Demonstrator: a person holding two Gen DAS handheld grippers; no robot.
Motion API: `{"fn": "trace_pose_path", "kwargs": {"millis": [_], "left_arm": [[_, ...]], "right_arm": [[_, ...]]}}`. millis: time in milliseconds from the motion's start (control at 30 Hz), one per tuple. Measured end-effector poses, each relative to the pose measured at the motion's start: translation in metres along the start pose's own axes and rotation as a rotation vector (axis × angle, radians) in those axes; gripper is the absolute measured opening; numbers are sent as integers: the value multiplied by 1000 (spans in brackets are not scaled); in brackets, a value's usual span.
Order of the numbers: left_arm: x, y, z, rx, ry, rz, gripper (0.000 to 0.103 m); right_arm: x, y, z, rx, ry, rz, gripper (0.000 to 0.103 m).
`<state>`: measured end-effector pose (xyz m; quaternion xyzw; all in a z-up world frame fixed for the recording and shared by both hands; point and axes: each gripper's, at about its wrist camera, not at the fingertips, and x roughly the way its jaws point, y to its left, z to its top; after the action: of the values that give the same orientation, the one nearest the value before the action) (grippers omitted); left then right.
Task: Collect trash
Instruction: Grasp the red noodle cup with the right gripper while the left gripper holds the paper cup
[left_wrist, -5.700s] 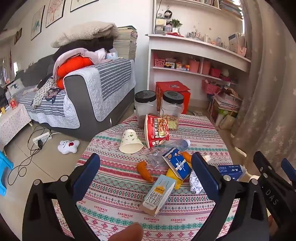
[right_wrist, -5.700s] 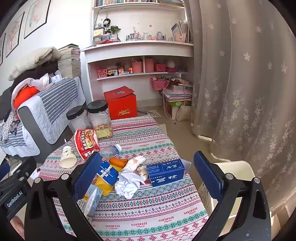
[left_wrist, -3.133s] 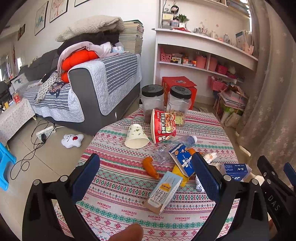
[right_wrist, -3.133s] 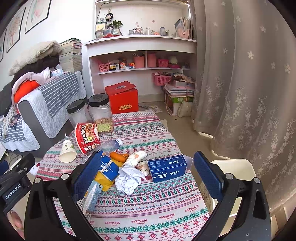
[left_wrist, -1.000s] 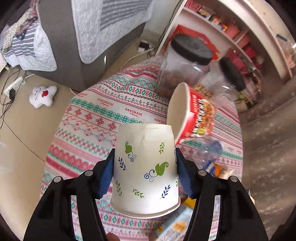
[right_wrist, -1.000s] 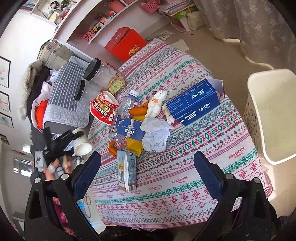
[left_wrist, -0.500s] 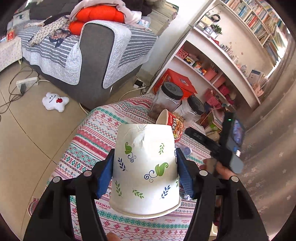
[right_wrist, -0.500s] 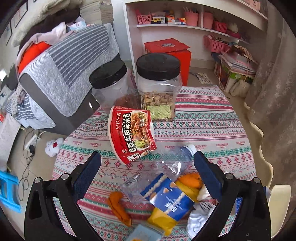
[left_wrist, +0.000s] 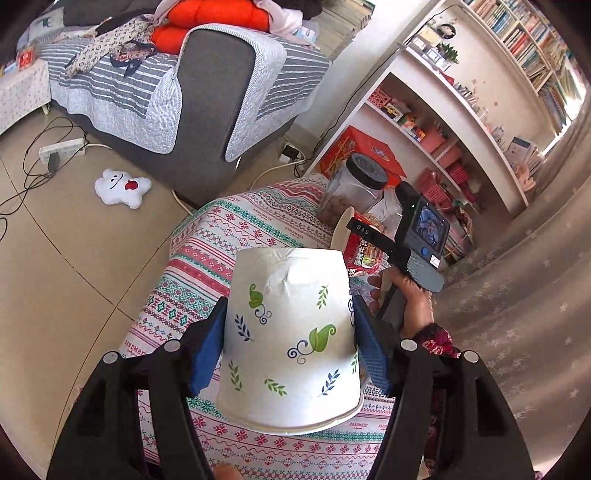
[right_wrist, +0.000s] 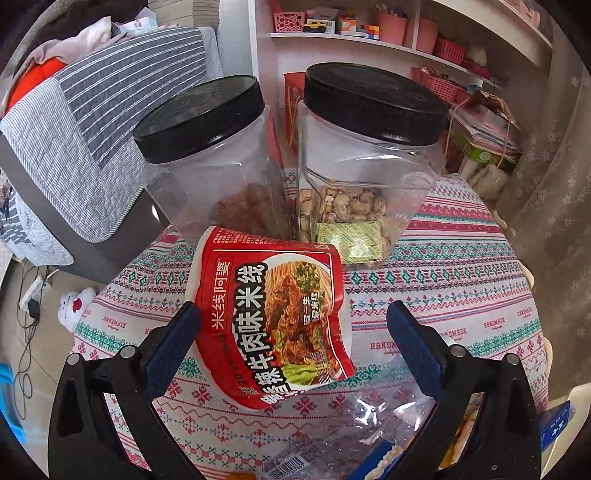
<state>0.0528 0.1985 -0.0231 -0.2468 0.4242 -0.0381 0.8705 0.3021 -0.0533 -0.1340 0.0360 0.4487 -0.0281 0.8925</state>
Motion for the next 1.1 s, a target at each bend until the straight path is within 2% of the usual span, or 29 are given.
{"fn": "trace_pose_path", "kwargs": {"millis": [67,167,400,467,500,533,567,633,667,700,733,767,933,1100], "left_arm": [[-1,2,0,-3,0,3,64],[0,3,0,-3,7,-2,65],[4,-2,-1,0,25,-8,65],[5,-2,-2,-6,34,-9,65],[6,-2,-2,-7,39,-10,65],[6,-2,-2,-7,42,-11,65],[5,-3,-2,-5,42,-12,65],[4,-3,-1,-3,37,-14,66],[3,-3,0,-4,36,-15,65],[3,-3,0,-7,35,-16,65],[3,-2,0,-10,35,-17,65],[3,-2,0,-11,33,-18,65],[4,-9,-1,-4,32,-26,65],[2,-10,0,-13,18,-27,65]], "right_arm": [[-4,0,-1,8,-2,34,96],[-3,7,-4,-31,6,32,96],[-9,31,-9,-130,-26,-43,96],[-3,29,-8,-124,9,-55,96],[2,25,-7,-94,35,-23,95],[5,20,-6,-57,57,27,92],[7,15,-7,-23,81,80,82],[2,9,-9,6,63,119,76],[-2,5,-10,8,49,144,64],[-8,1,-10,9,36,192,47],[-14,-2,-11,10,25,237,45],[-19,-6,-12,15,28,275,39],[-23,-18,-21,16,46,251,36],[-50,-38,-29,56,4,250,36]]}}
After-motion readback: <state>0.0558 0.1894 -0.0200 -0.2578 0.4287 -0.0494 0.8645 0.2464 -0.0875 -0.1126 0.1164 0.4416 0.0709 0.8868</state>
